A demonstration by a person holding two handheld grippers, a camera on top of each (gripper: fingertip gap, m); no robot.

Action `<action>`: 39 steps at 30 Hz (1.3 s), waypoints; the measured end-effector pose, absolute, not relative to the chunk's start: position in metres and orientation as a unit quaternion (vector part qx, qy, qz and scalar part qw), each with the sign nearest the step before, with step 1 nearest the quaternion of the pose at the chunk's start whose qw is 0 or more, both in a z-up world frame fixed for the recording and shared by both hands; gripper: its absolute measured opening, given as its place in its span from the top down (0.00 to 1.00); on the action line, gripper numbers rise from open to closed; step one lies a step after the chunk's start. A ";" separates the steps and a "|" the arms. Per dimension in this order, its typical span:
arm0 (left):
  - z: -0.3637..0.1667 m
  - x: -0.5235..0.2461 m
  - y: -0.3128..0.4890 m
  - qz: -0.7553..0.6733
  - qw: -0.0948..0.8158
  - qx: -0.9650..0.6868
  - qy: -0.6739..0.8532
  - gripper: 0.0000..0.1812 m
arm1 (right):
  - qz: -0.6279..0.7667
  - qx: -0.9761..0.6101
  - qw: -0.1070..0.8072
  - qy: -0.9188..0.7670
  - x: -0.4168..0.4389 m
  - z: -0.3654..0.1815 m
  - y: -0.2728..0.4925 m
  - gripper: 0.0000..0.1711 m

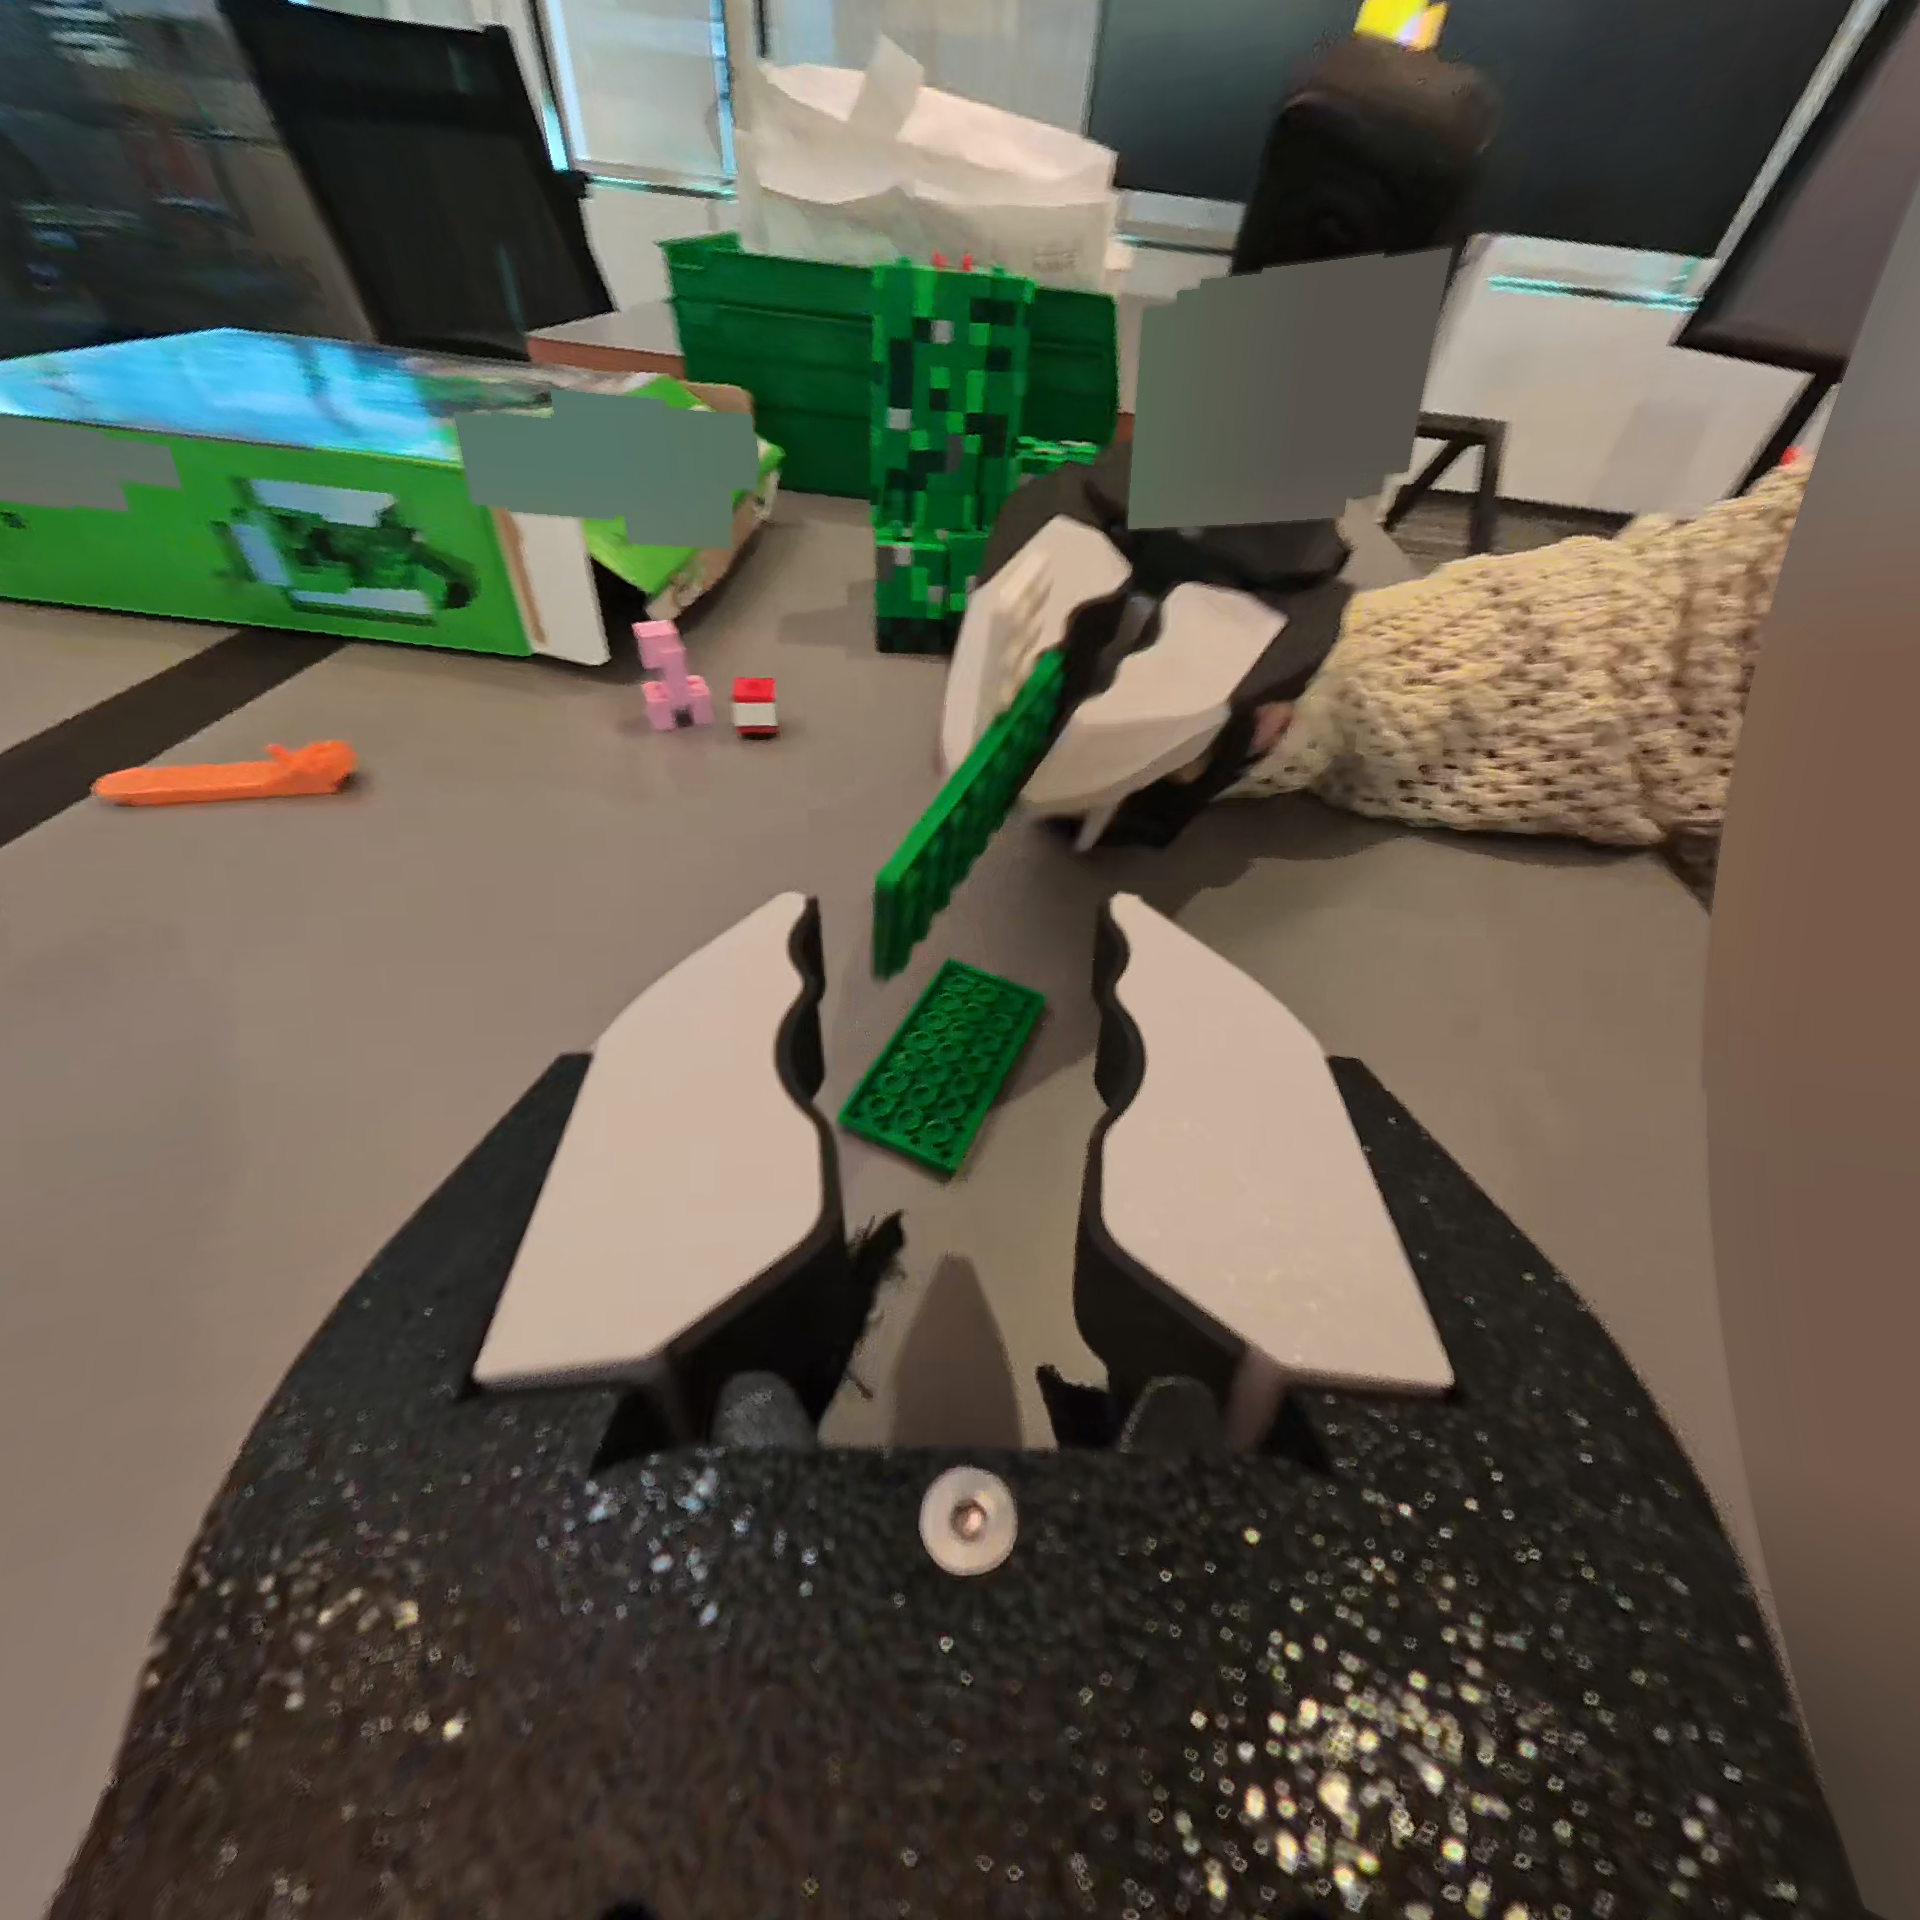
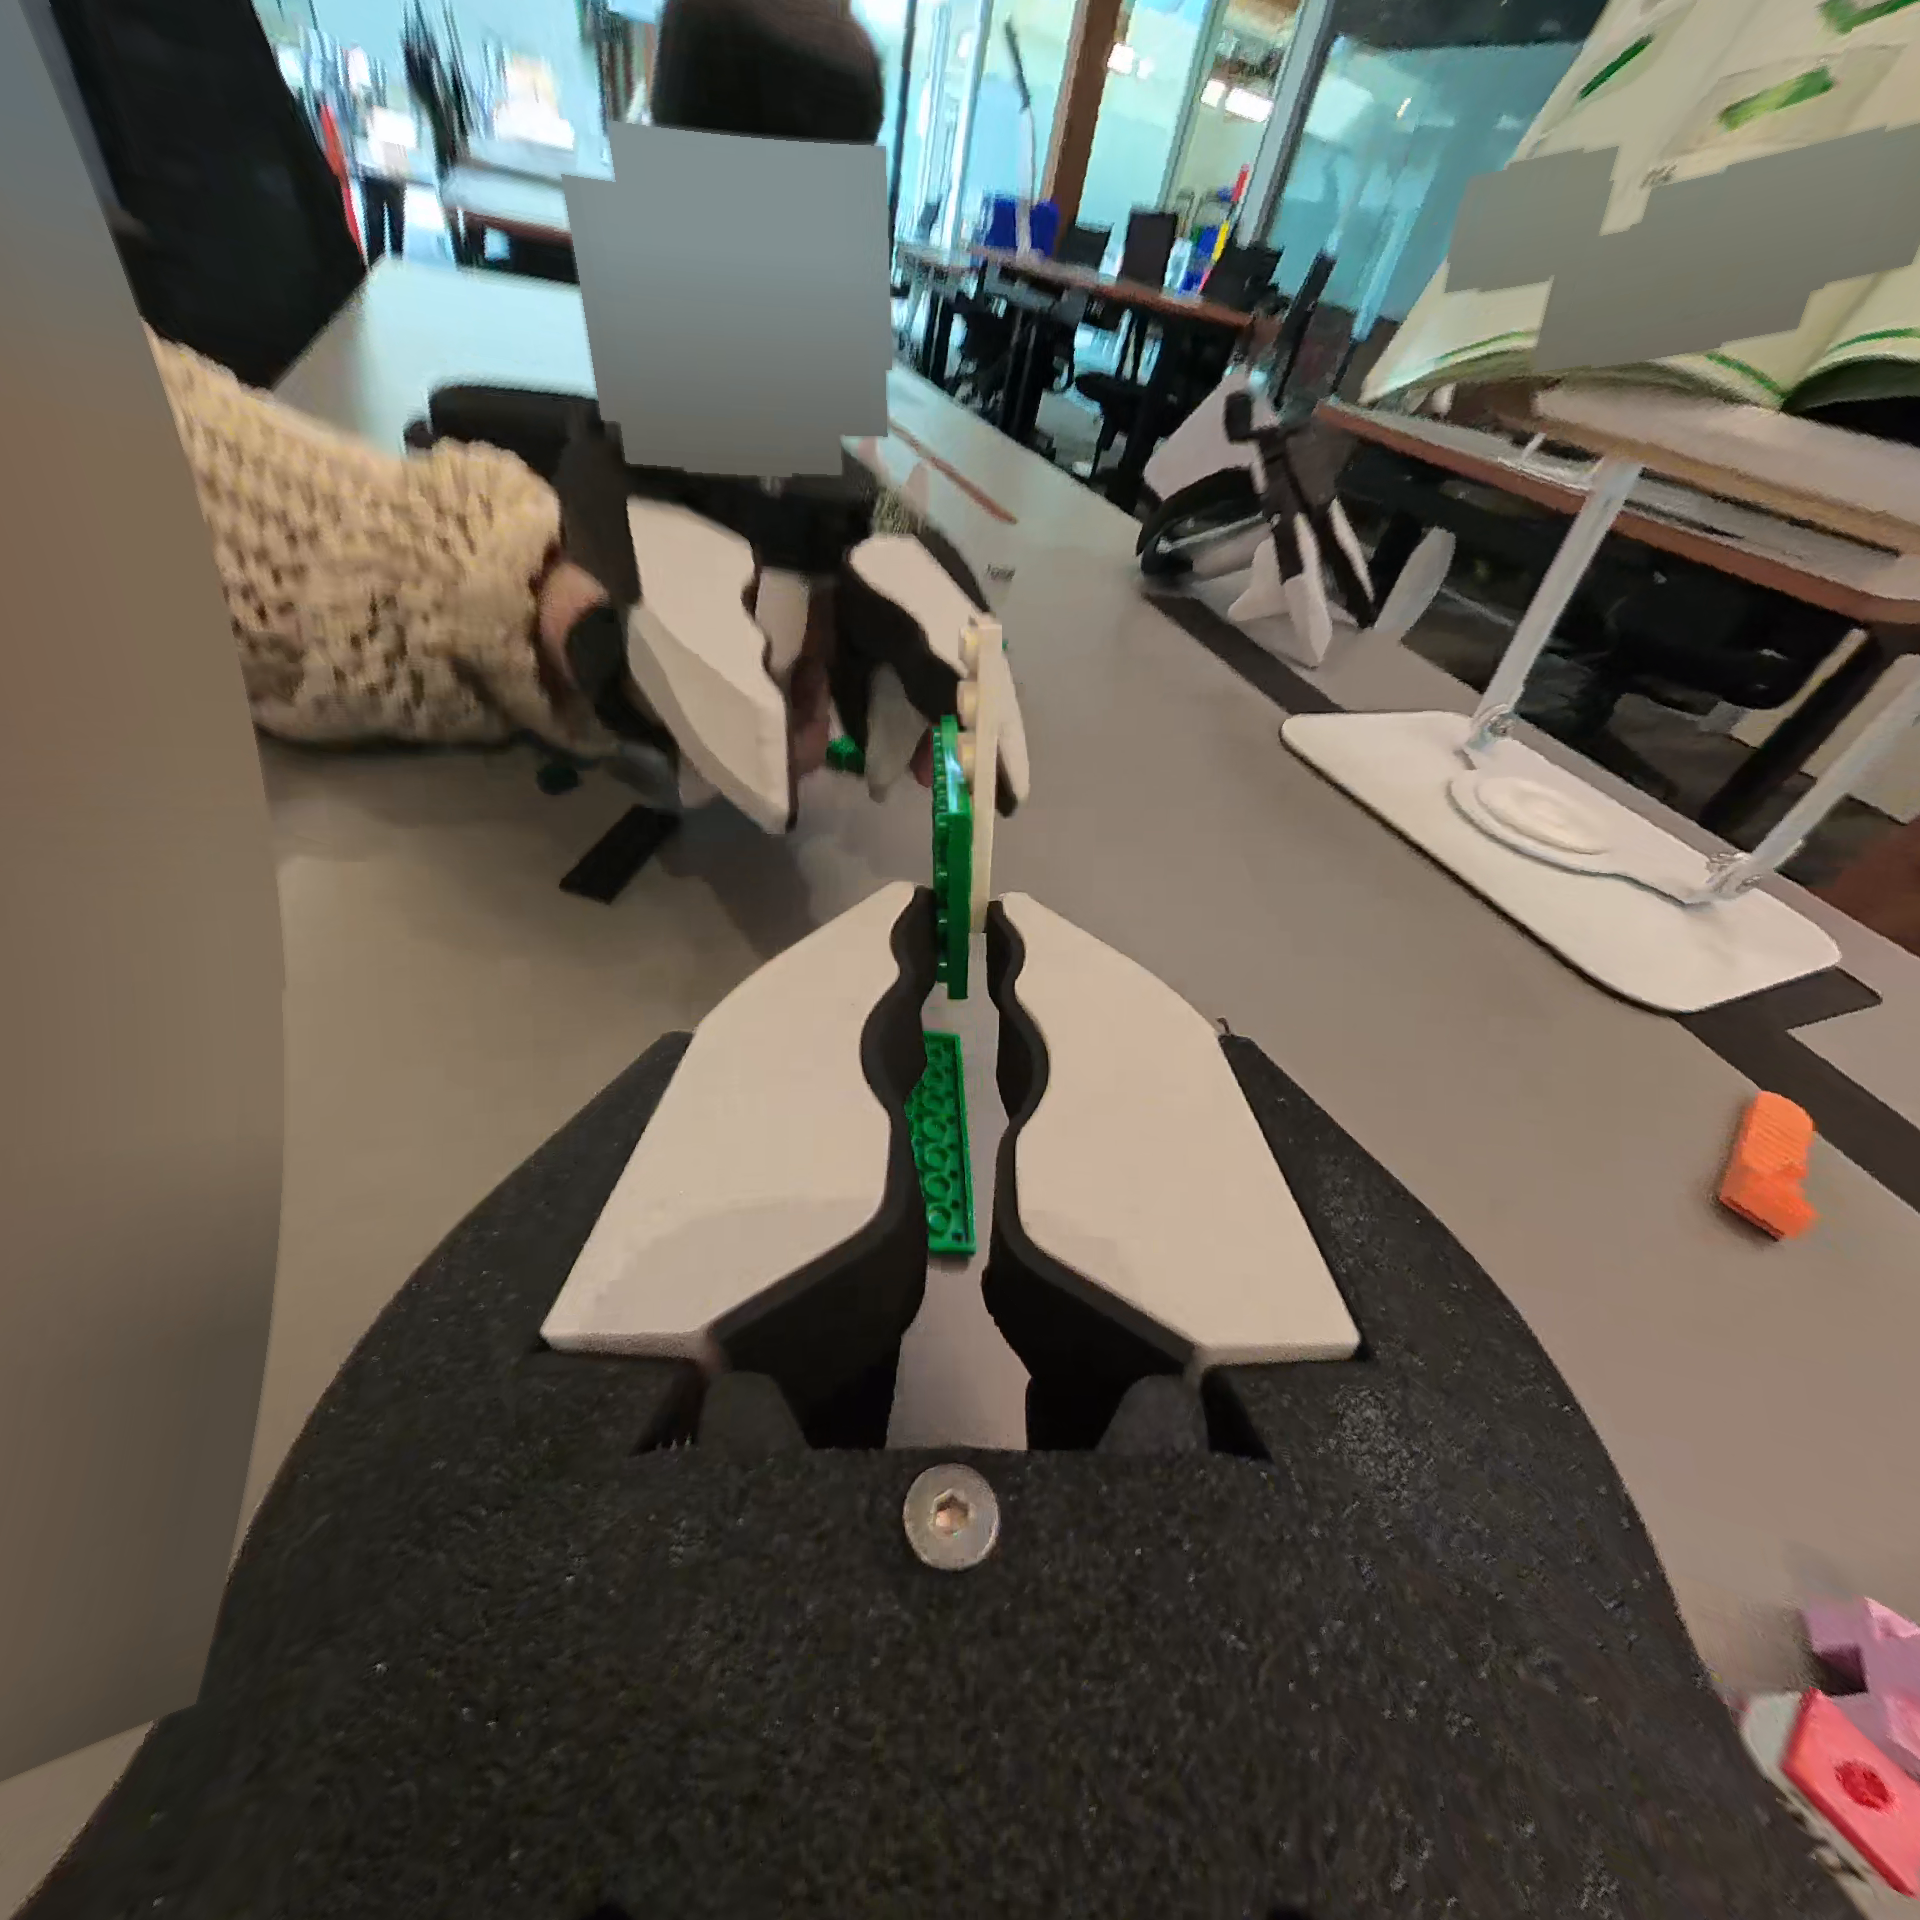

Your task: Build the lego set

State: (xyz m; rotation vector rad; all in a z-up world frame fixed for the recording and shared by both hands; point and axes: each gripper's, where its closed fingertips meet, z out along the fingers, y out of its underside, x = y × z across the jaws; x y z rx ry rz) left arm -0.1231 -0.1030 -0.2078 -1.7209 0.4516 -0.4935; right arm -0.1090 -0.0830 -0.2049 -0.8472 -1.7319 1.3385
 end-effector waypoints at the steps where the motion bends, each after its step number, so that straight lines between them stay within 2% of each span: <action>1: -0.210 -0.127 -0.101 -0.201 0.606 -0.747 0.186 0.71 | 0.544 -0.337 0.386 -0.665 -0.109 -0.200 -0.082 0.95; 3: -0.209 -0.130 -0.101 -0.208 0.613 -0.742 0.172 0.71 | 0.577 -0.351 0.366 -0.640 -0.108 -0.193 -0.081 0.95; 8: -0.192 -0.118 -0.106 -0.265 0.634 -0.706 0.170 0.80 | 0.626 -0.362 0.315 -0.614 -0.109 -0.188 -0.086 0.95; 11: -0.189 -0.122 -0.106 -0.236 0.652 -0.698 0.179 0.95 | 0.629 -0.350 0.305 -0.623 -0.106 -0.189 -0.092 0.95; 16: -0.188 -0.124 -0.109 -0.242 0.642 -0.703 0.189 0.97 | 0.609 -0.347 0.327 -0.634 -0.107 -0.191 -0.093 0.95; 18: -0.188 -0.125 -0.108 -0.226 0.619 -0.723 0.205 0.97 | 0.577 -0.343 0.369 -0.643 -0.109 -0.193 -0.085 0.93; 22: -0.201 -0.151 -0.106 -0.127 0.526 -0.807 0.236 0.98 | 0.445 -0.332 0.402 -0.728 -0.107 -0.219 -0.069 0.83; 24: -0.209 -0.160 -0.111 -0.117 0.462 -0.844 0.247 0.98 | 0.370 -0.326 0.361 -0.791 -0.099 -0.242 -0.069 0.82; 27: -0.217 -0.173 -0.119 -0.090 0.392 -0.877 0.263 0.98 | 0.297 -0.368 0.292 -0.831 -0.090 -0.270 -0.065 0.70; 31: -0.230 -0.185 -0.134 -0.061 0.306 -0.907 0.284 0.98 | 0.314 -0.409 0.229 -0.825 -0.092 -0.283 -0.072 0.73; 34: -0.239 -0.190 -0.145 -0.033 0.256 -0.917 0.302 0.98 | 0.323 -0.425 0.186 -0.825 -0.096 -0.286 -0.080 0.81; 39: -0.248 -0.196 -0.162 -0.002 0.171 -0.934 0.314 0.98 | 0.302 -0.416 0.193 -0.836 -0.103 -0.284 -0.088 0.81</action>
